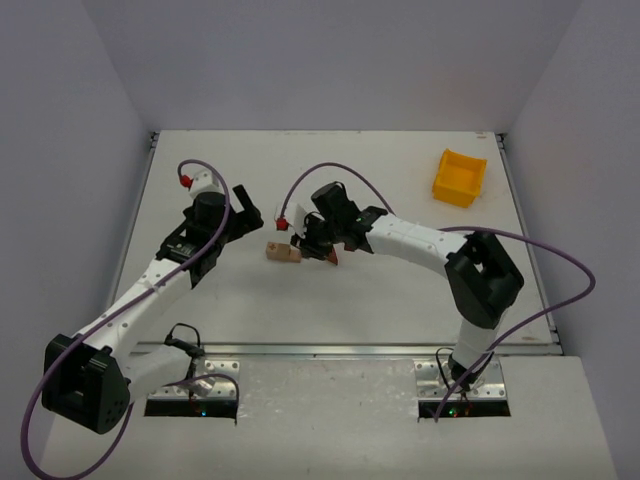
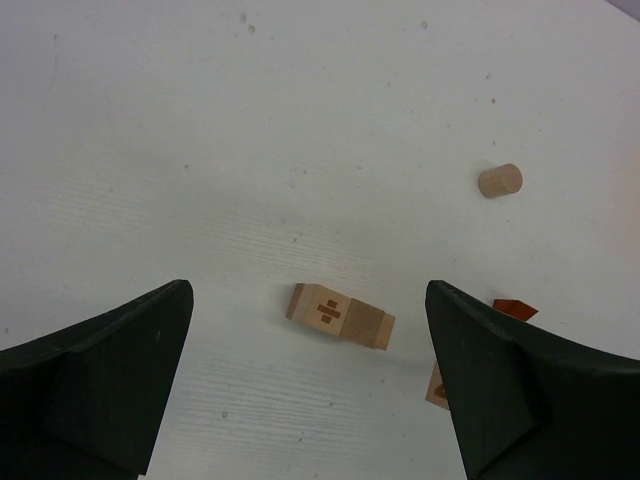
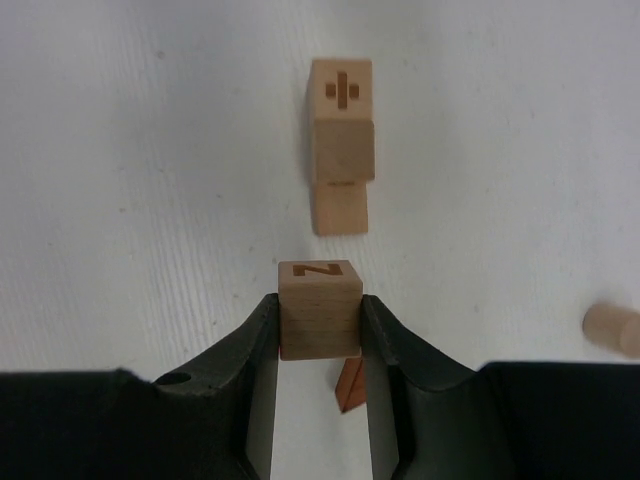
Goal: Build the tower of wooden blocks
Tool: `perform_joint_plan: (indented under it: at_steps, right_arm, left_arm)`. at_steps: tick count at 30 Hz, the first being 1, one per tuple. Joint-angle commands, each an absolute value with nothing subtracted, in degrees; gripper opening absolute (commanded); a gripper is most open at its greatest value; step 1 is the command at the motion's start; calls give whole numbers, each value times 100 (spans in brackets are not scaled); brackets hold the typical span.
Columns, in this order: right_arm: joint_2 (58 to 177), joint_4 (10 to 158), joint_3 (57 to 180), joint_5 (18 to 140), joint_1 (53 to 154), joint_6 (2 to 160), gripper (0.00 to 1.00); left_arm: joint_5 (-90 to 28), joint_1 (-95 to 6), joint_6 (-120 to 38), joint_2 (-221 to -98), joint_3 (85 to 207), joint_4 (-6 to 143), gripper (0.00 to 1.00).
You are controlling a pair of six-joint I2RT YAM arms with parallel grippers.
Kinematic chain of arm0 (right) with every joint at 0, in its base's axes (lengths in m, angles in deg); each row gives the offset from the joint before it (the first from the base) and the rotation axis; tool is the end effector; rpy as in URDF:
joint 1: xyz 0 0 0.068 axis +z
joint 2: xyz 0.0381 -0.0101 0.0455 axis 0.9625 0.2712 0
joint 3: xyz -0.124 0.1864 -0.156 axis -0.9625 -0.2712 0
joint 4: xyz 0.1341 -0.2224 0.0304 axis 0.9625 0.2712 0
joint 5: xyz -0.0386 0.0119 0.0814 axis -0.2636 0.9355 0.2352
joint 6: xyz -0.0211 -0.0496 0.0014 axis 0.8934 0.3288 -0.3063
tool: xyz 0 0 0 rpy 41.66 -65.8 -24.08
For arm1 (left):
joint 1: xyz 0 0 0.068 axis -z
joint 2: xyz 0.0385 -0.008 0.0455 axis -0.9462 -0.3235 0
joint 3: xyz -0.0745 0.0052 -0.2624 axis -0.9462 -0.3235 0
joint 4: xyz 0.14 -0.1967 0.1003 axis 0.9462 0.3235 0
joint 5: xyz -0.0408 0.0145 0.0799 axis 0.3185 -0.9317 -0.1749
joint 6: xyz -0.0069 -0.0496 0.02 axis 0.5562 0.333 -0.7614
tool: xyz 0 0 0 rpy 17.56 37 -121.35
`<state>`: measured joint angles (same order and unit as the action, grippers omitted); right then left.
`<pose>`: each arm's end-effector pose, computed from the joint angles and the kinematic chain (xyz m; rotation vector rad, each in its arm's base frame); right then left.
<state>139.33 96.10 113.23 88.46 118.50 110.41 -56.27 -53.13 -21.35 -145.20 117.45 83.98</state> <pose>0.2748 0.2819 0.2103 -1.4355 1.9104 0.5273 0.2289 -0.0635 0.2696 -0.4136 2.0646 -0.2021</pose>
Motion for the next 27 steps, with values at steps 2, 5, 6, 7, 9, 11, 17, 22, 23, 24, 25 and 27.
perform_joint_plan:
  at_steps: [2,5,6,7,9,11,17,22,23,24,25,27]
  right_arm:
    - [14036,9482,11509,9953,11836,11821,5]
    - [14054,9216,11499,9743,11834,11760,6]
    - [14083,9229,11541,9713,11833,11756,6]
    - [14094,9211,11541,9701,11837,11752,6]
    - [14128,9095,11512,9645,11836,11732,6]
    - [14222,9045,11536,9533,11830,11732,7]
    - [14624,9273,11863,9240,11834,11600,7]
    - [14640,8989,11761,9086,11836,11473,8]
    - [14650,8936,11771,9066,11838,11426,8]
    - [14664,8878,11776,9027,11840,11387,8]
    - [14682,8827,11774,9007,11847,11382,8]
    - [14762,8740,11782,8818,11840,11360,8]
  left_arm:
    - [-5777,-5364,-2187,-14415,11648,7989,100]
    - [-5781,-5364,-2142,-14407,11641,7979,100]
    - [-5784,-5364,-2118,-14395,11634,7974,100]
    - [-5807,-5364,-2098,-14386,11622,7973,100]
    - [-5911,-5364,-2063,-14371,11593,7965,100]
    - [-5942,-5364,-2054,-14380,11596,7965,100]
    - [-6030,-5364,-2023,-14463,11615,8000,100]
    - [-6062,-5364,-2010,-14475,11621,7996,100]
    - [-6066,-5364,-2010,-14481,11616,7996,100]
    - [-6072,-5364,-2010,-14487,11611,8001,100]
    - [-6079,-5364,-2010,-14496,11611,8001,100]
    - [-6079,-5356,-2002,-14511,11611,8001,100]
